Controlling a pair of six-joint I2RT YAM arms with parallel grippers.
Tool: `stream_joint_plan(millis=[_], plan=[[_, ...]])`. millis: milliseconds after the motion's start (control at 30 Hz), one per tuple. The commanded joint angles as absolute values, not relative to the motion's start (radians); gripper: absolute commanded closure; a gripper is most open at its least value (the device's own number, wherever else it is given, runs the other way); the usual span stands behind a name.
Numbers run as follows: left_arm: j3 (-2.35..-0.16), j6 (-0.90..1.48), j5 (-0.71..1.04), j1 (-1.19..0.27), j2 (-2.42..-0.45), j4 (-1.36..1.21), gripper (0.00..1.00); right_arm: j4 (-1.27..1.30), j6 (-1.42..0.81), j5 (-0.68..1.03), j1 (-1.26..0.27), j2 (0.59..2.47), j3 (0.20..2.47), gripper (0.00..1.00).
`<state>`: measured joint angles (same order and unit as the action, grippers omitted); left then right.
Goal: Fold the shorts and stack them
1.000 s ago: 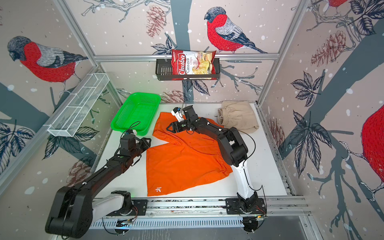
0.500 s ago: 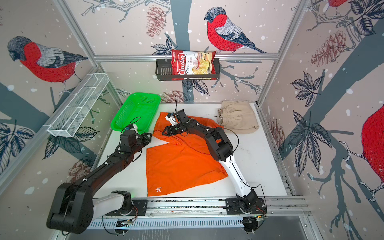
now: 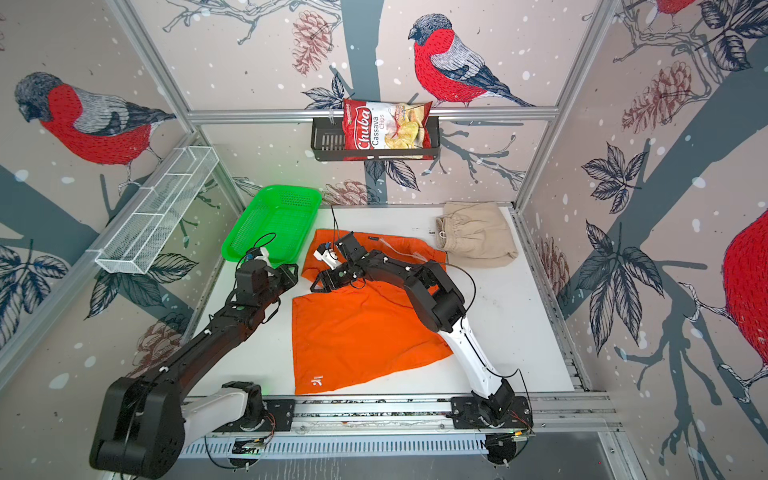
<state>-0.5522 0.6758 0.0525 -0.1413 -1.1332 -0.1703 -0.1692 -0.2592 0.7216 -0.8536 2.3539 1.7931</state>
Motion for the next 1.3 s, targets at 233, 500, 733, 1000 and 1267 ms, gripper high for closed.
stream_joint_plan(millis=[233, 500, 733, 1000, 1267], plan=[[-0.557, 0.690, 0.140, -0.186, -1.192, -0.255, 0.63, 0.010, -0.328, 0.708, -0.795, 2.120, 1.548, 0.36], [-0.667, 0.725, 0.146, -0.342, -1.418, -0.347, 0.65, 0.032, -0.431, 0.501, -0.553, 2.021, 1.348, 0.39], [-0.759, 0.769, 0.138, -0.376, -1.663, -0.376, 0.67, -0.032, -0.460, 0.377, -0.441, 2.164, 1.449, 0.39], [-0.778, 0.777, 0.055, -0.354, -1.763, -0.312, 0.69, -0.169, -0.501, 0.258, -0.413, 2.365, 1.694, 0.38], [-0.781, 0.705, -0.005, -0.279, -1.736, -0.267, 0.68, -0.176, -0.532, 0.294, -0.371, 2.470, 1.859, 0.37]])
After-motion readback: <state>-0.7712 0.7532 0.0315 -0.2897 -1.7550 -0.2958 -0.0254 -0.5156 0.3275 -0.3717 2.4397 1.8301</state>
